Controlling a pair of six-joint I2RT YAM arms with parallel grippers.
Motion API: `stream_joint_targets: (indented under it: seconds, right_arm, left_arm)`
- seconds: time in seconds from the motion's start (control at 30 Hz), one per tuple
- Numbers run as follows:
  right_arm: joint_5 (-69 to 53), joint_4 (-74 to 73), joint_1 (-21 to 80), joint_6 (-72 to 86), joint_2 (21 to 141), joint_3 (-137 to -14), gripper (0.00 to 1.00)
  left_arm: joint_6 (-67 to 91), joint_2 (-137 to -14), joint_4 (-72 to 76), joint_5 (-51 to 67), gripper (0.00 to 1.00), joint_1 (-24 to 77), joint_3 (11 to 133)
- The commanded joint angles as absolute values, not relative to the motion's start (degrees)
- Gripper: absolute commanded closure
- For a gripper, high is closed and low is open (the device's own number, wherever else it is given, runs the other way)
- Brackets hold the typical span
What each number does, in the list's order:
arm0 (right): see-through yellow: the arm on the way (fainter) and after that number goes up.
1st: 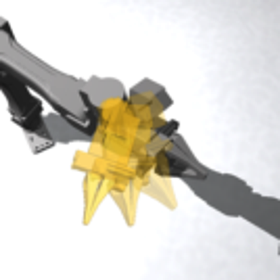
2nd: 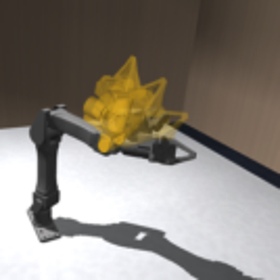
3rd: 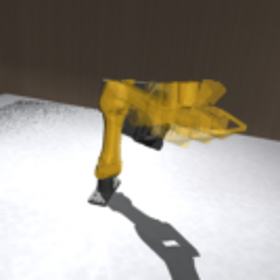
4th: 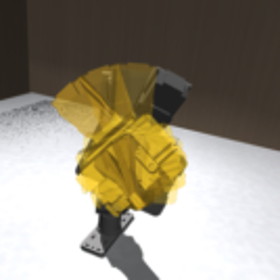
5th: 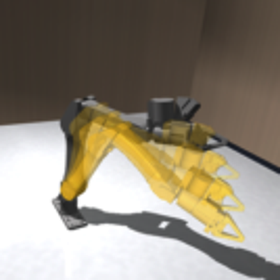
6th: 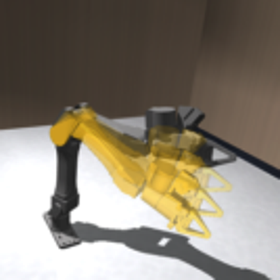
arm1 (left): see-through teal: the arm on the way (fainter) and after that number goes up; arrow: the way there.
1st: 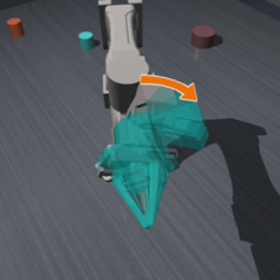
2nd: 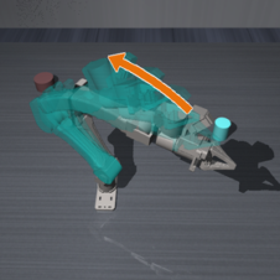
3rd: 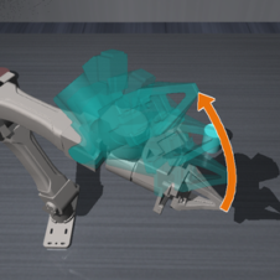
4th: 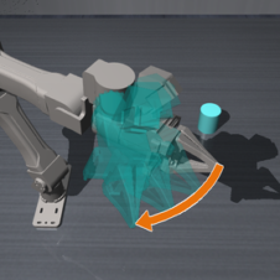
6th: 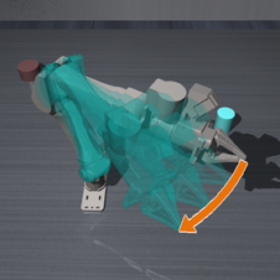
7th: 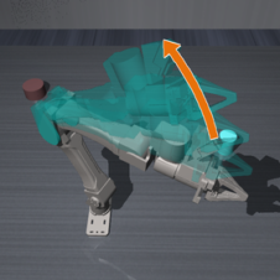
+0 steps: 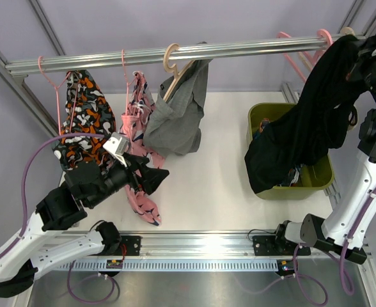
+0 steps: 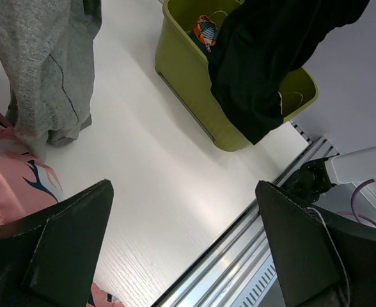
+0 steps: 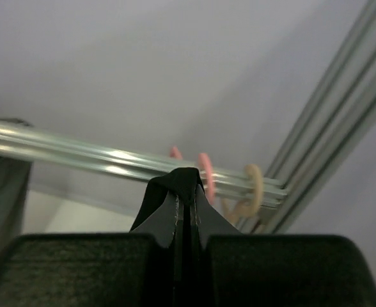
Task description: Remove the shorts from the hanger
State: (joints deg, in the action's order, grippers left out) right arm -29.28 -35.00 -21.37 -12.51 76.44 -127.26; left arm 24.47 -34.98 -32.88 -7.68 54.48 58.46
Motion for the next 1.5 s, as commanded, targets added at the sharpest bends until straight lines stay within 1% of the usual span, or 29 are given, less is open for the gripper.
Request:
stream_joint_targets:
  seconds: [0.0, 0.17, 0.3, 0.33, 0.53, 0.57, 0.7, 0.8, 0.87, 0.97, 1.03, 1.07, 1.27, 1.4, 1.43, 1.47]
  right_arm:
    - [-41.9, -34.5, -21.4, -6.4, 73.0, -123.4, 1.00]
    - [-44.6, -35.8, -21.4, -8.5, 67.9, -107.2, 1.00]
    - [-43.3, -37.2, -21.4, -12.9, 64.3, -95.0, 1.00]
    - [-42.0, -37.5, -21.4, -14.1, 63.0, -89.6, 1.00]
    - [-34.0, -37.4, -19.4, -23.7, 61.0, -69.0, 1.00]
    - [-32.9, -37.7, -18.4, -26.8, 60.7, -66.9, 1.00]
    - [-24.9, -36.8, -10.0, -29.5, 59.0, -57.1, 1.00]
    - [-19.5, -34.9, -7.1, -29.7, 61.0, -53.9, 1.00]
    - [-16.9, -34.5, -6.9, -29.7, 65.6, -52.5, 1.00]
    - [-16.8, -35.9, -6.9, -30.2, 73.0, -51.9, 1.00]
    - [-17.5, -36.1, -6.9, -30.6, 76.8, -51.3, 0.98]
    - [-17.6, -35.8, -6.9, -31.2, 77.5, -51.0, 0.95]
    - [-17.4, -35.1, -6.9, -33.5, 82.6, -50.9, 0.88]
    - [-17.4, -35.9, -6.9, -34.0, 86.1, -52.3, 0.80]
    - [-17.6, -36.6, -6.9, -34.2, 86.9, -52.5, 0.73]
    - [-17.9, -37.0, -6.9, -34.3, 87.0, -52.7, 0.70]
  left_arm:
    - [24.0, -35.2, -29.4, -6.2, 0.01, 54.8, 58.0]
    - [24.1, -35.7, -28.6, -6.0, 0.01, 54.8, 57.9]
    - [24.2, -36.4, -28.1, -6.2, 0.01, 54.8, 58.3]
    - [24.3, -36.5, -27.9, -6.2, 0.01, 54.8, 58.3]
    - [24.8, -38.0, -27.3, -5.0, 0.01, 54.8, 58.6]
    - [24.7, -38.3, -27.4, -4.9, 0.01, 54.8, 58.7]
    - [24.6, -39.3, -27.2, -4.6, 0.01, 54.8, 59.2]
    - [24.8, -39.9, -26.6, -4.3, 0.01, 54.8, 59.2]
    - [25.0, -40.0, -26.5, -4.1, 0.01, 54.8, 59.1]
    - [25.2, -40.0, -26.5, -3.9, 0.01, 54.8, 59.1]
    - [25.4, -39.8, -26.5, -3.8, 0.01, 54.8, 59.0]
    - [25.5, -39.7, -26.5, -3.8, 0.01, 54.8, 58.9]
    - [26.1, -39.6, -25.8, -3.3, 0.01, 54.8, 58.1]
    - [26.0, -39.7, -25.2, -3.2, 0.01, 54.8, 57.9]
    - [25.8, -39.7, -25.2, -3.2, 0.01, 54.8, 57.9]
    - [25.8, -39.7, -25.3, -3.1, 0.01, 54.8, 58.0]
